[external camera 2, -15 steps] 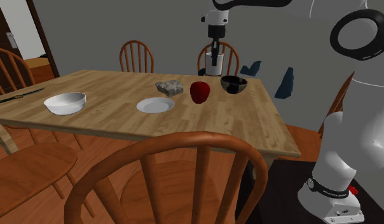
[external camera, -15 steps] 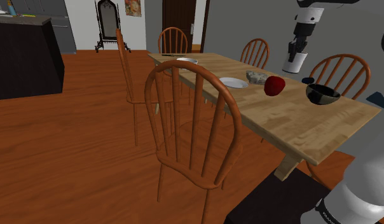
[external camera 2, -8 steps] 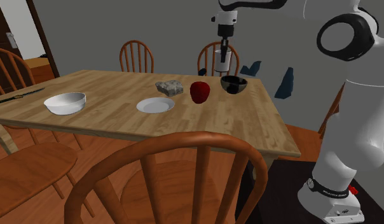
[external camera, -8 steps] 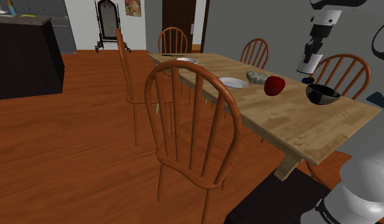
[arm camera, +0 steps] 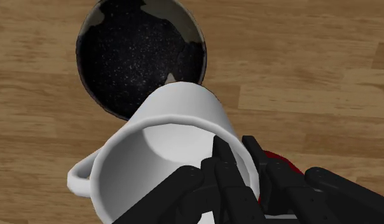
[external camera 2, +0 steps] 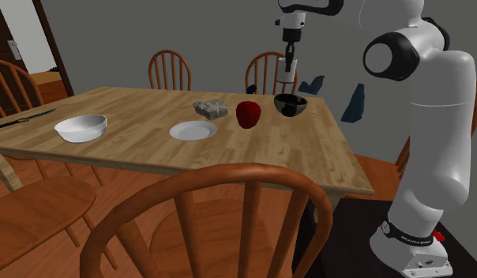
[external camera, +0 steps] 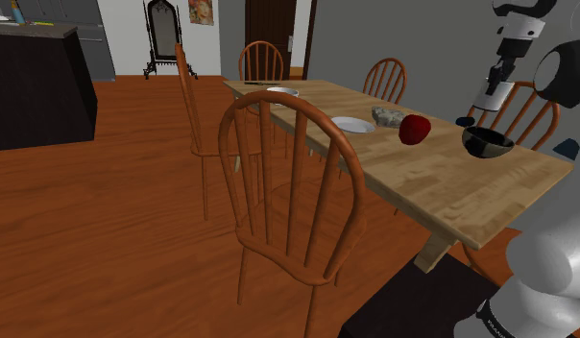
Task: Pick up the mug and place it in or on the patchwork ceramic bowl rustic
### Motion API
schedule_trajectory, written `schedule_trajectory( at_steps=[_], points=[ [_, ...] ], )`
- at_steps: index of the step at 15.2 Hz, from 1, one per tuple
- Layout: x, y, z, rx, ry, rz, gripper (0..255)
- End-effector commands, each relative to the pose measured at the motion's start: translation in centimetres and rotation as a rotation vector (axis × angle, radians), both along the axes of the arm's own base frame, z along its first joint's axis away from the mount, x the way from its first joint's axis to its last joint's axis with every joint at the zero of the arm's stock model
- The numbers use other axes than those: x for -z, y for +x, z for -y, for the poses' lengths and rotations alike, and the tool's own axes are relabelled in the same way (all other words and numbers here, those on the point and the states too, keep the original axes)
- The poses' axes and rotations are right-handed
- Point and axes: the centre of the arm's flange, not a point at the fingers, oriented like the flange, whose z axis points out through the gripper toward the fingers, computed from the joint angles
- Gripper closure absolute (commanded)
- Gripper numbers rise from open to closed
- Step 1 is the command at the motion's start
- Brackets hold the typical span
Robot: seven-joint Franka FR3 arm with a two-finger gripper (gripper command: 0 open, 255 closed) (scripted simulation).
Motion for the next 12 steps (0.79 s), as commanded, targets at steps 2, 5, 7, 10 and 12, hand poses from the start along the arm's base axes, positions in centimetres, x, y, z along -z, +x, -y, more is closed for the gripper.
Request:
schedule_trajectory(
  at_steps=[2,5,7,10,12],
  points=[
    [-0.1,-2.1,3.2,-0.002,0.000,0.001,255],
    [-0.3,-4.1,6.6,-0.002,0.000,0.001,255],
    [0.2,-4.6,7.4,-0.002,0.000,0.001,255],
    [1.8,-4.6,7.4,-0.002,0.000,0.001,255],
    [2.9,-4.6,7.4,-0.002,0.000,0.001,255]
  ],
)
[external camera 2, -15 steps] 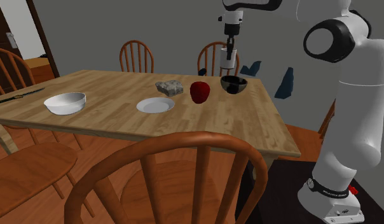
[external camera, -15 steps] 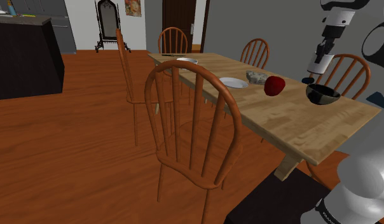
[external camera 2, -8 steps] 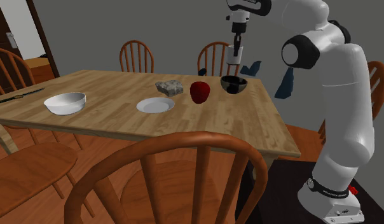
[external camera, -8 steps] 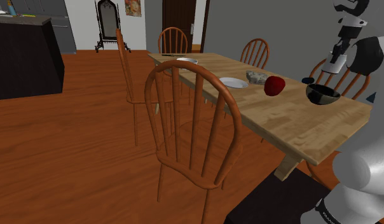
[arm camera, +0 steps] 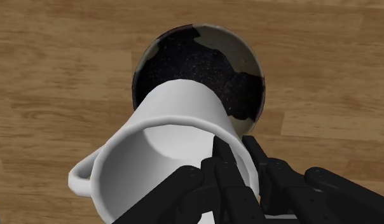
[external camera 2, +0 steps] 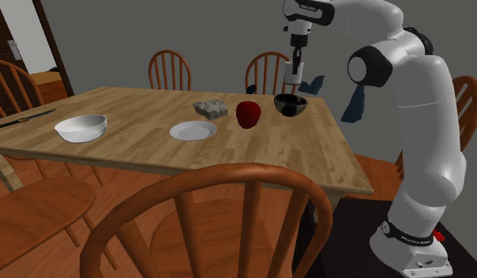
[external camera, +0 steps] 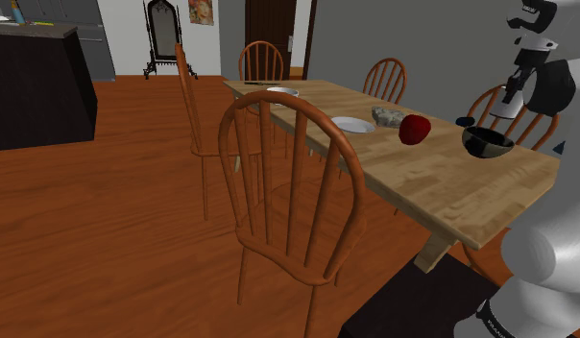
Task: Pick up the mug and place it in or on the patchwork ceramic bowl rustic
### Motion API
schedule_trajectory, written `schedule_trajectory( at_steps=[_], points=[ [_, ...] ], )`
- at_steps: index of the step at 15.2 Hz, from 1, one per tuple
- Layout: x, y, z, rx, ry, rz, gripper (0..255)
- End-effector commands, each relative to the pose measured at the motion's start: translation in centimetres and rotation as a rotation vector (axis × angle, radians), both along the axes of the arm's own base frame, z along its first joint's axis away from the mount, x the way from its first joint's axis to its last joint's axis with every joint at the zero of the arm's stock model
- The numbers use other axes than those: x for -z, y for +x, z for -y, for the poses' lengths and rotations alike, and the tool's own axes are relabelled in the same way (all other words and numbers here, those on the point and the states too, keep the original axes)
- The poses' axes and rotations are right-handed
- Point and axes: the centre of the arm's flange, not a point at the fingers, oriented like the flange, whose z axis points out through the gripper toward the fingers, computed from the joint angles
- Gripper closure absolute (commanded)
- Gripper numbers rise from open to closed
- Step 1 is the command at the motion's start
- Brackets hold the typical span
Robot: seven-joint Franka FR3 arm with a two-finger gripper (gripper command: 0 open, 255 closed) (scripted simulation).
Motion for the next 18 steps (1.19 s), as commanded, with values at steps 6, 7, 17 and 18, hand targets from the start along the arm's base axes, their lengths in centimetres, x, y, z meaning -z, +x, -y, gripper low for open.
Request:
schedule_trajectory(
  at_steps=[6,7,17,18],
  points=[
    [3.7,-0.1,0.0,-0.001,-0.001,0.000,255],
    [4.3,-0.1,0.0,-0.001,-0.001,0.000,255],
    [6.7,-0.1,0.0,-0.001,-0.001,0.000,255],
    [6.7,-0.1,0.0,-0.001,-0.001,0.000,255]
  ],
)
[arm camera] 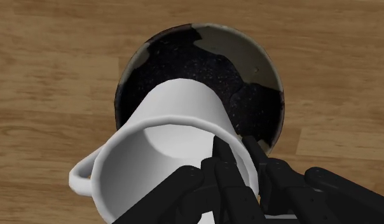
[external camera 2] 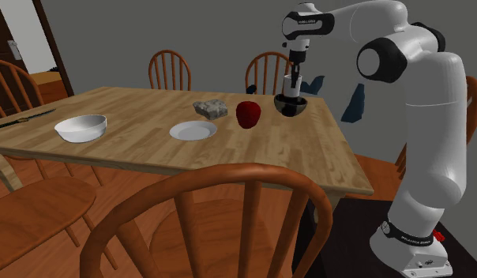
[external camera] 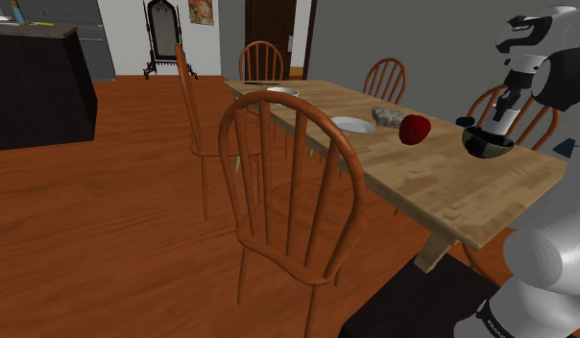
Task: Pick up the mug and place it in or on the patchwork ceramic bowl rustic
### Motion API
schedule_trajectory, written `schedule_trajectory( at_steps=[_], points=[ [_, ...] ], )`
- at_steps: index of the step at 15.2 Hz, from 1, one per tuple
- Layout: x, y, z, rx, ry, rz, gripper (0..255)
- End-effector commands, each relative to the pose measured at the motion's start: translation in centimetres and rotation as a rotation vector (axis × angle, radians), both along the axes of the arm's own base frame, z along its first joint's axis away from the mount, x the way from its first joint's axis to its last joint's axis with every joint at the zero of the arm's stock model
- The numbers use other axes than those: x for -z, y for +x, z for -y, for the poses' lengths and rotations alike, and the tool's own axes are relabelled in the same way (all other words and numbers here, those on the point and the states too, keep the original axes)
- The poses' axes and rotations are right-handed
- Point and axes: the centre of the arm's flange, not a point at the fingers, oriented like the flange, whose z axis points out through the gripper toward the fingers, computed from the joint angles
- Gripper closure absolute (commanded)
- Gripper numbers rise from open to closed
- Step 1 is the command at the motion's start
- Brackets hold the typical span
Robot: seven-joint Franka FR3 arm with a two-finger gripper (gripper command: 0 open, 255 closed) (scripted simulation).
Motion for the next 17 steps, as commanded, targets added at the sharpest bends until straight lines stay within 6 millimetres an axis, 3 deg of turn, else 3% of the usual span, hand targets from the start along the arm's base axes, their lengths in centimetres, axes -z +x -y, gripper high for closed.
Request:
schedule_trajectory(
  at_steps=[1,2,7,11,17],
  points=[
    [0.0,0.0,0.0,0.000,0.000,0.000,255],
    [0.0,0.0,0.0,0.000,0.000,0.000,0],
    [0.0,0.0,0.0,0.000,0.000,0.000,0],
    [-5.0,0.0,-0.3,0.000,0.000,0.000,0],
    [-5.0,0.0,-0.3,0.000,0.000,0.000,0]
  ],
)
